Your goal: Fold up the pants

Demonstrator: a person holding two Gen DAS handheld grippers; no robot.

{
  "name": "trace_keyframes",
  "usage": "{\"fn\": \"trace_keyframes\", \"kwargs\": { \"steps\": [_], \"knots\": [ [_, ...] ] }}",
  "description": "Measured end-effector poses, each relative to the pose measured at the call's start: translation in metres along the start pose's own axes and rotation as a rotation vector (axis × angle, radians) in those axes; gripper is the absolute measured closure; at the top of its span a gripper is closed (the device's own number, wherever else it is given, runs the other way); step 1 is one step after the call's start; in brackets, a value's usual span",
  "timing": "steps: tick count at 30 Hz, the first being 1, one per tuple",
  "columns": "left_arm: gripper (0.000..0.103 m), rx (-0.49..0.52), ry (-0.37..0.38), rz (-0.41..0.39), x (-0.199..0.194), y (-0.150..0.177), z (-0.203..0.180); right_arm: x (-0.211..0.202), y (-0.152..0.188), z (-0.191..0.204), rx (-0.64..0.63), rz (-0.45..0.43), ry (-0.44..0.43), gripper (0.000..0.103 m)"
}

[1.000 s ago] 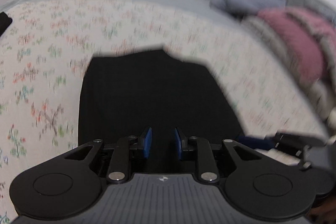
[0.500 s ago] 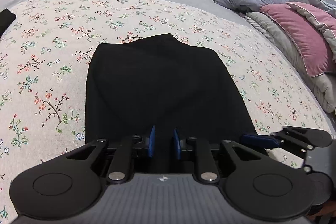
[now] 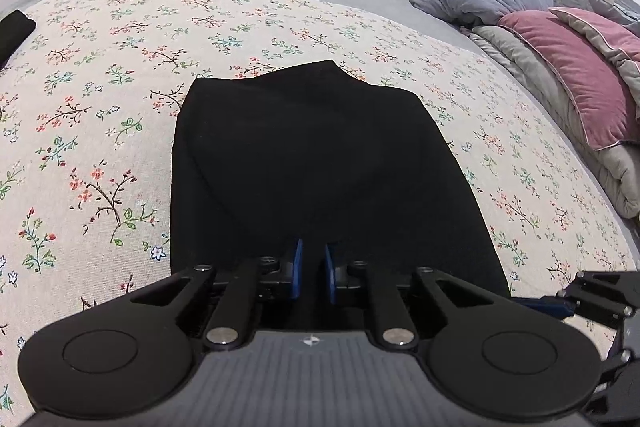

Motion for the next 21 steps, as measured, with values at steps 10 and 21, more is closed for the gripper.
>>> {"fn": "trace_keyframes", "kwargs": {
  "steps": [10, 21],
  "knots": [
    [0.073, 0.002, -0.005, -0.001, 0.002, 0.001, -0.001, 0.021, -0.012, -0.064, 0.211, -0.007, -0.026, 0.052],
    [0.073, -0.017, 0.021, 0.018, 0.004, -0.002, 0.003, 0.057, -0.069, -0.123, 0.416, -0.185, -0.136, 0.060]
  ]
}}
Point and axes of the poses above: each gripper's, at about its wrist camera, not at the fingertips, and x roughly the way its jaws point, z to its left, y to its underside, the point moved 7 cm from there along x, roughly the way its jaws point, and after that the axes turned 11 degrees about -x, right-handed, at the moved point
